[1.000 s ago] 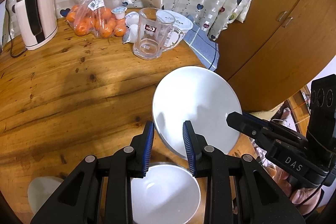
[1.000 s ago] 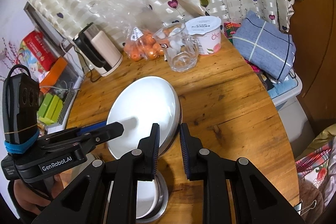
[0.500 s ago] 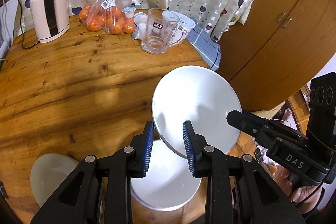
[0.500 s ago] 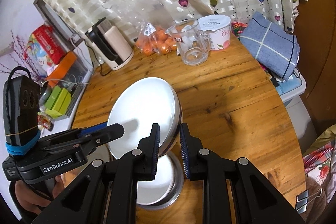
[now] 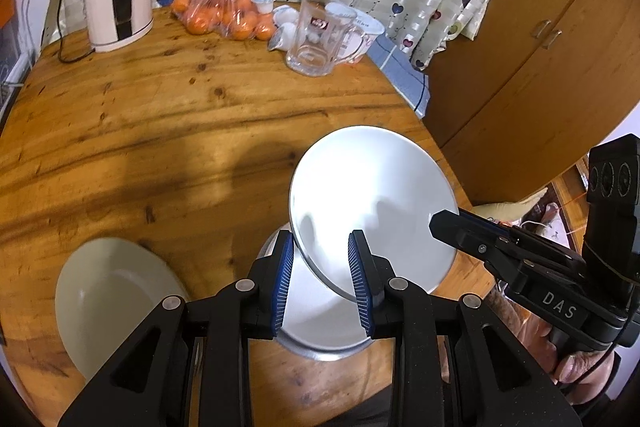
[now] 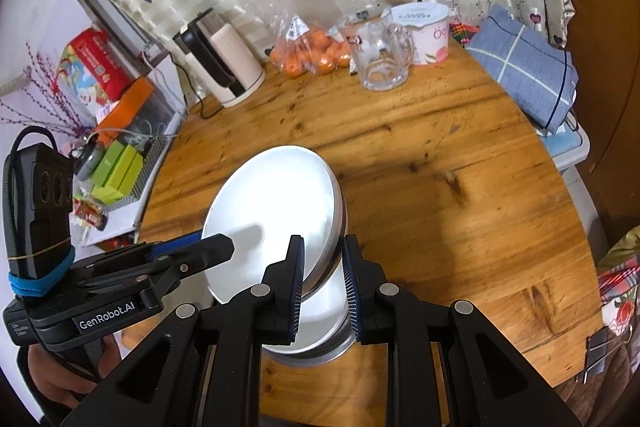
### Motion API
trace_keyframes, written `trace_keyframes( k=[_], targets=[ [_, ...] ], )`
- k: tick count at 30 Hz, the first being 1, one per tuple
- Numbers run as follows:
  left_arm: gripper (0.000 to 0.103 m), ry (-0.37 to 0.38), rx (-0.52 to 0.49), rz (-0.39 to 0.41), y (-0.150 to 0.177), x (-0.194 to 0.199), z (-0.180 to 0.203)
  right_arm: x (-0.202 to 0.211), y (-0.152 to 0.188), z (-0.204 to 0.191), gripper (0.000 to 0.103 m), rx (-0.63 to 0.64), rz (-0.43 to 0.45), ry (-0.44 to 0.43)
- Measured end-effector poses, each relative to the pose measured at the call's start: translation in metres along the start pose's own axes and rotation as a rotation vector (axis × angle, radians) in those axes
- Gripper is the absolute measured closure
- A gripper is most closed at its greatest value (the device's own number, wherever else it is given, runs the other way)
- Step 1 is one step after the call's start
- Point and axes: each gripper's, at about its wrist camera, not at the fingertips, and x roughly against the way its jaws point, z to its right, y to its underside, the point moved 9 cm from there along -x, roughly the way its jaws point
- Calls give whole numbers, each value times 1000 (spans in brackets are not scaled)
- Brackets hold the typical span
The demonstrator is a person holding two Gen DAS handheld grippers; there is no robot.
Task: Organize plates and bowls
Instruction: 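Lift the blue-rimmed bowls and carry them toward the steel bowl on the plates, then lower the held blue-rimmed bowls into the steel bowl with both grippers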
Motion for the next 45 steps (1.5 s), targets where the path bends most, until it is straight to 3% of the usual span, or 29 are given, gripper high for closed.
trace_keyframes(
  k=[45],
  targets=[
    [74,-25,51,-102,44,-23,-18,-33,39,4,83,-14,-118,5]
  ],
)
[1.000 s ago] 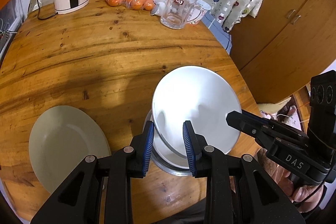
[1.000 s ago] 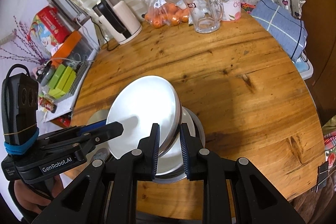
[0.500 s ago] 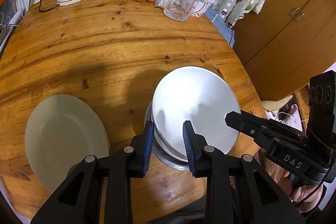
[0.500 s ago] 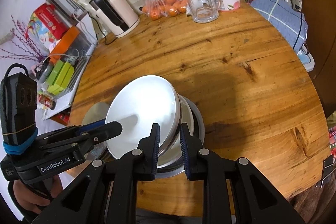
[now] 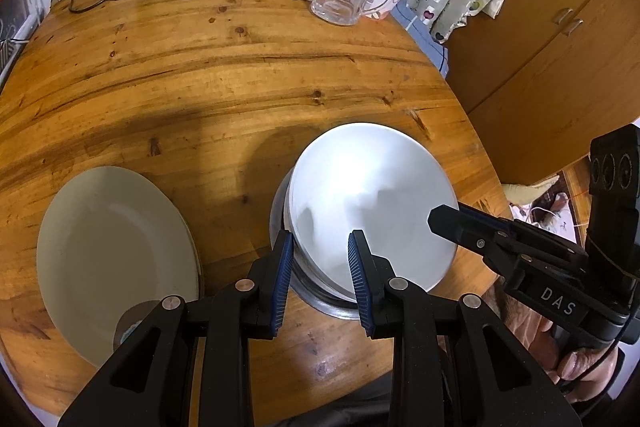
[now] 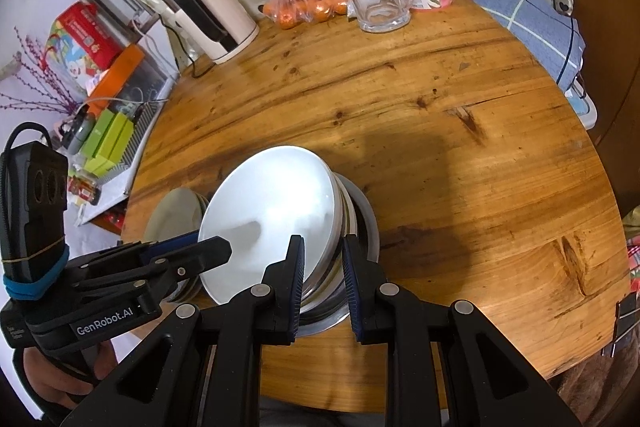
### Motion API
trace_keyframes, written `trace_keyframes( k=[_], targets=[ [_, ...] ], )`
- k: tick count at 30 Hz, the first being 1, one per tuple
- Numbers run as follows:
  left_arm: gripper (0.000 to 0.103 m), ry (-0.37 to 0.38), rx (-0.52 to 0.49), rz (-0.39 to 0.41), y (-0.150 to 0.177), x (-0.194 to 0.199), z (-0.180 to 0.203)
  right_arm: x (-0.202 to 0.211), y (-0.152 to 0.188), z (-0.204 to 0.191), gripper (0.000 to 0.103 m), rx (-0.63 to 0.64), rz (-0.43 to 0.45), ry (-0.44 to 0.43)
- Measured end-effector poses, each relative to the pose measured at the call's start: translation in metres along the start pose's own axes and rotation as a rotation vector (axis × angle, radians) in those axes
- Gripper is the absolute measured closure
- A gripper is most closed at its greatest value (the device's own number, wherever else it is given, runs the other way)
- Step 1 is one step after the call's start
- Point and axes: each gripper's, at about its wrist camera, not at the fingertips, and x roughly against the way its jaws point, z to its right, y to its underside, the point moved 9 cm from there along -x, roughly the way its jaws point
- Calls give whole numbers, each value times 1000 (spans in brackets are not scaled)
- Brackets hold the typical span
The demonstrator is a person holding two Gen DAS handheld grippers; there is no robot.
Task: Organize plates and bowls
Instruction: 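Lower the held blue-rimmed bowls into the steel bowl with both grippers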
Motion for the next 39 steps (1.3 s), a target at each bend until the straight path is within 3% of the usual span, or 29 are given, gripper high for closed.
trace_keyframes(
  k=[10,21,34,39],
  targets=[
    [73,15,7,17,1,1,0,-2,1,0,82,14,-9,3],
    [73,31,-16,116,-2,17,3,0,1,-1,81,37,-2,9],
    [73,-1,-58,210,-2,28,7,10,2,-7,81,82,27,-10],
    [73,-13,-56,226,1,28,6,17,0,-8,75,79,53,-35]
  ],
)
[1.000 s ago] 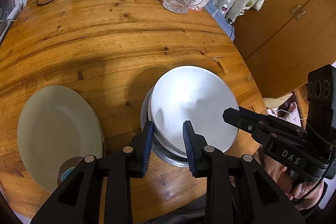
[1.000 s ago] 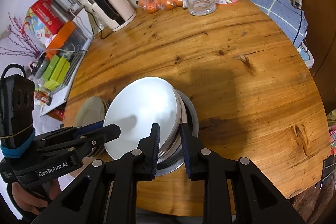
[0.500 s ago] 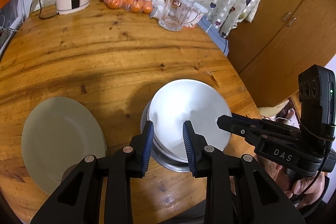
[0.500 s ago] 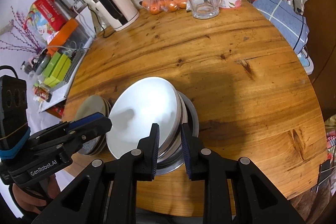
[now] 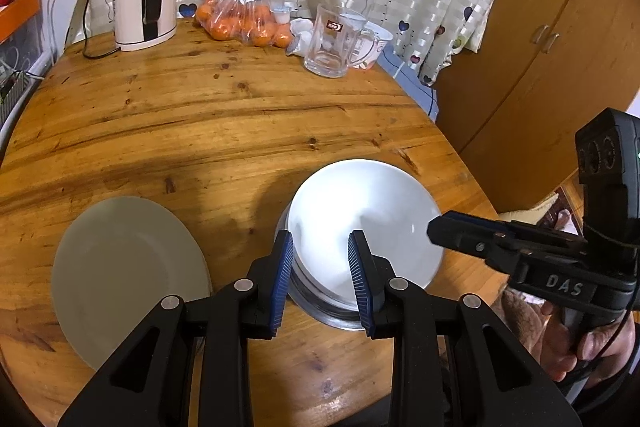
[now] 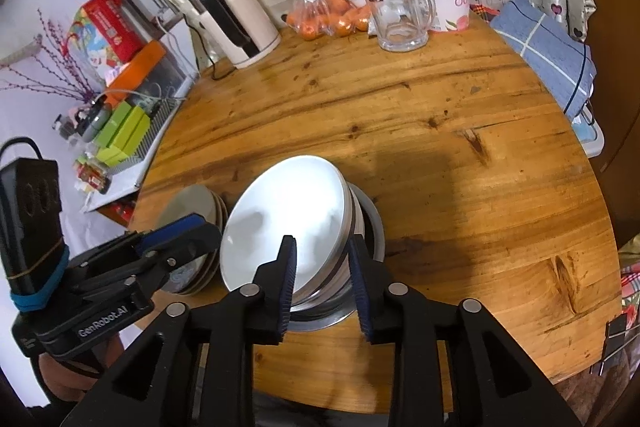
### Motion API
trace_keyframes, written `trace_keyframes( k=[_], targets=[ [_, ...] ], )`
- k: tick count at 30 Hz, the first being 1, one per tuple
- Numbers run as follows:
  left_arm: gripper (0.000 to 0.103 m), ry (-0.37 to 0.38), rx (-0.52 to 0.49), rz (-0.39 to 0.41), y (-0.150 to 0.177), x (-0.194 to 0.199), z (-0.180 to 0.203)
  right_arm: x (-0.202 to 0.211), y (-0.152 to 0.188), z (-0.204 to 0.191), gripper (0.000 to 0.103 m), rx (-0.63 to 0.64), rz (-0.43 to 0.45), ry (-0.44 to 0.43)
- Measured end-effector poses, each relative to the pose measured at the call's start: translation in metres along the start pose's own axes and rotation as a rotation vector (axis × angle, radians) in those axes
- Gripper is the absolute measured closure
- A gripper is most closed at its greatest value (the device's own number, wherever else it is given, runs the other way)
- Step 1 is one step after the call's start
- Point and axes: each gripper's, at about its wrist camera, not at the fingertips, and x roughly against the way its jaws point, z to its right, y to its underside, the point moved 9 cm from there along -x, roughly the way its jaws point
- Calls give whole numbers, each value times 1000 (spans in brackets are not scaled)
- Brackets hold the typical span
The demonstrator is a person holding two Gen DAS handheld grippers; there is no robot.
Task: Organize plates and bowls
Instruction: 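Lower the held blue-rimmed bowls into the steel bowl with both grippers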
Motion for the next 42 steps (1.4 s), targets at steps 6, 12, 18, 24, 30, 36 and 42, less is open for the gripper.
trace_keyframes(
  k=[6,12,18,24,30,36,42],
  targets=[
    [73,-13,-2,17,2,3,-1,6,-1,0,69,4,17,-10],
    [73,-15,-24,34,7,7,3,9,2,-6,55,30,34,-32],
    [73,-16,-27,49,10,13,3,13,4,-10,54,50,42,-36],
    [73,-12,-29,54,14,15,3,18,8,-10,54,80,53,-14],
    [73,-12,-28,54,14,15,3,20,11,-11,54,88,56,-13],
    [73,-3,-15,61,24,19,-3,21,14,-10,54,79,51,-18],
    [73,43,36,49,31,18,-12,25,18,-6,55,67,54,-40]
  ],
)
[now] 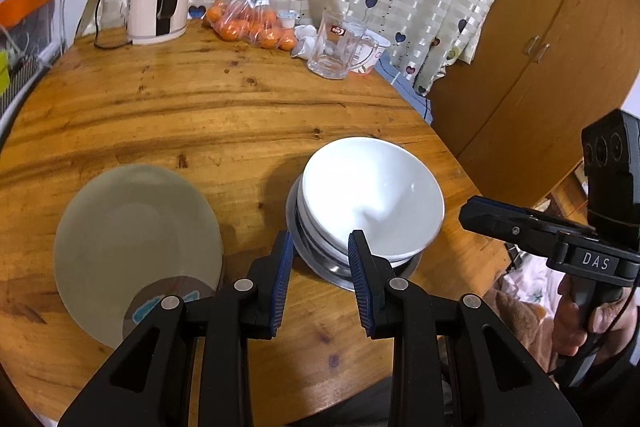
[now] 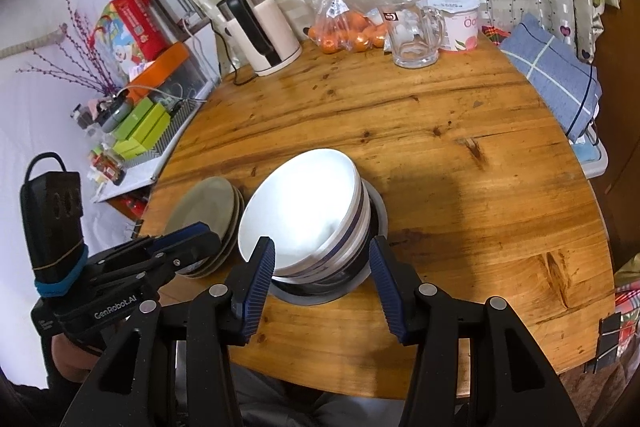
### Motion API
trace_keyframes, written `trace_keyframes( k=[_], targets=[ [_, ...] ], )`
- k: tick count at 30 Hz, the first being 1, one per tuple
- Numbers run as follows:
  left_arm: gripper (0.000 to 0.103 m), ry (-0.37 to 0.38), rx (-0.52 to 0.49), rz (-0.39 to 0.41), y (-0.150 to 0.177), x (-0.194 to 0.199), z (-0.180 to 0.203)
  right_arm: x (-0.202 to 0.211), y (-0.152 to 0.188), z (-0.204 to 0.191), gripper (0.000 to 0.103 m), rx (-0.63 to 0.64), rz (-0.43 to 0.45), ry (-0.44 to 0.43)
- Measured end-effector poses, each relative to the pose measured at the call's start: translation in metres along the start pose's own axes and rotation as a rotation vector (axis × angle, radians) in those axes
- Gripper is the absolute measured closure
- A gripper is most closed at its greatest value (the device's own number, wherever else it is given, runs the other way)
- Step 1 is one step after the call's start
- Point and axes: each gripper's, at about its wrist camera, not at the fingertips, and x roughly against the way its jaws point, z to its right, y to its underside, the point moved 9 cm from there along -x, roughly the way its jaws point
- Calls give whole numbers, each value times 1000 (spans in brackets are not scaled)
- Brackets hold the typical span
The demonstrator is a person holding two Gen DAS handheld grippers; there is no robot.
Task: Organize plates and bowls
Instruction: 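Lower the held blue-rimmed bowls into the steel bowl with both grippers, then tilt both grippers and seat the blue-rimmed bowls down inside the steel bowl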
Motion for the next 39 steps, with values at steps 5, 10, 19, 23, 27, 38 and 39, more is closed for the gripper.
trace_keyframes(
  k=[5,10,19,23,27,38,39],
  targets=[
    [73,27,47,-10,2,-4,-9,-2,1,5,64,-22,-9,-14],
    [73,49,95,-25,4,-10,-18,-7,2,18,73,-64,-18,-18],
    [73,77,133,-75,7,-29,-26,-25,11,43,80,-156,-65,-44],
    [73,98,158,-100,10,-38,-29,-36,15,50,83,-193,-95,-69],
    [73,113,176,-114,11,-44,-31,-44,17,53,85,-221,-114,-101],
    [75,142,180,-143,10,-56,-28,-50,15,56,94,-256,-129,-149],
    [75,147,183,-143,10,-56,-28,-51,14,56,94,-258,-130,-151]
  ],
)
